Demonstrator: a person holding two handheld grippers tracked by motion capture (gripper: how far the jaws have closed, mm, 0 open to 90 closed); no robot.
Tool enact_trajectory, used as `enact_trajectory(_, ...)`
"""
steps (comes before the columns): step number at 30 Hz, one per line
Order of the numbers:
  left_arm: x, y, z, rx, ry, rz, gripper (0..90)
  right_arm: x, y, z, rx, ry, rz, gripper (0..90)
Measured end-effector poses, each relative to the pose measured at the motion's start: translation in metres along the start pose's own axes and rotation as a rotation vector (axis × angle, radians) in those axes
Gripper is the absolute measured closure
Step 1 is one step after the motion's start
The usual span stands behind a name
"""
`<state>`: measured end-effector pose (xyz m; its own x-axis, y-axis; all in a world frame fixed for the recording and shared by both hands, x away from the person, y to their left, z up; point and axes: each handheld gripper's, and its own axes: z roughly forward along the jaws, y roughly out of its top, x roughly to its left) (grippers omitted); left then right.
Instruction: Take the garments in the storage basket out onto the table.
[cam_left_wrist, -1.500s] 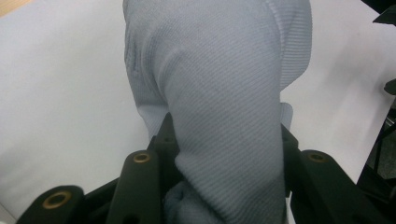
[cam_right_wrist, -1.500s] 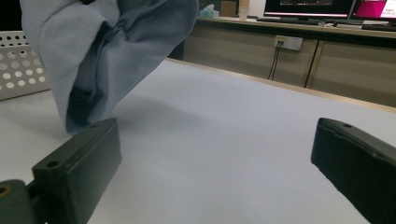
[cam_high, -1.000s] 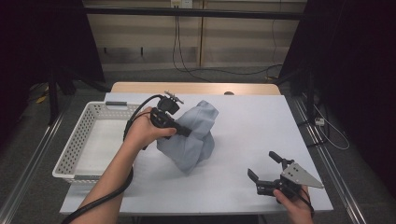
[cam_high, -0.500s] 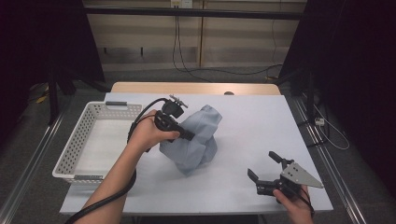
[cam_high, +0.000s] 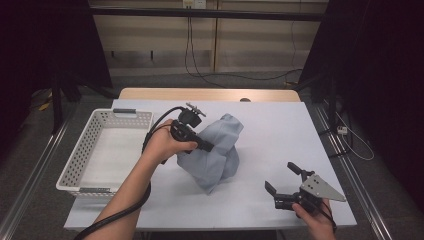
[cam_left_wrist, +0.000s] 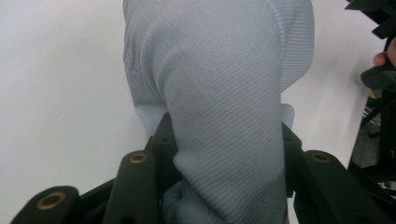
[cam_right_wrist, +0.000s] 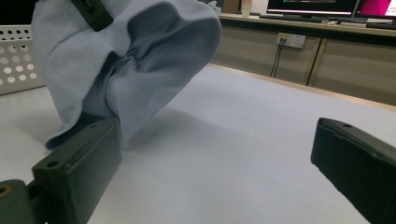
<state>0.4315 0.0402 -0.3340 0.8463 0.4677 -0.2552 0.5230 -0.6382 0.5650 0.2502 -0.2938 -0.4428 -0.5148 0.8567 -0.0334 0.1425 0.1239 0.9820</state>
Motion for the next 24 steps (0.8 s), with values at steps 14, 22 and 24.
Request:
enact_trajectory(14,0.002,-0.003,0.012,0.026,0.04,0.029,50.0,0.0,0.0,0.0,0.001,0.002,0.001,1.2)
enact_trajectory(22,0.008,-0.008,0.016,0.016,0.063,0.009,44.2,0.0,0.0,0.0,0.001,0.003,0.004,1.2)
enact_trajectory(24,0.011,-0.01,0.017,0.027,0.068,0.009,42.9,0.0,0.0,0.0,0.002,0.003,0.003,1.2)
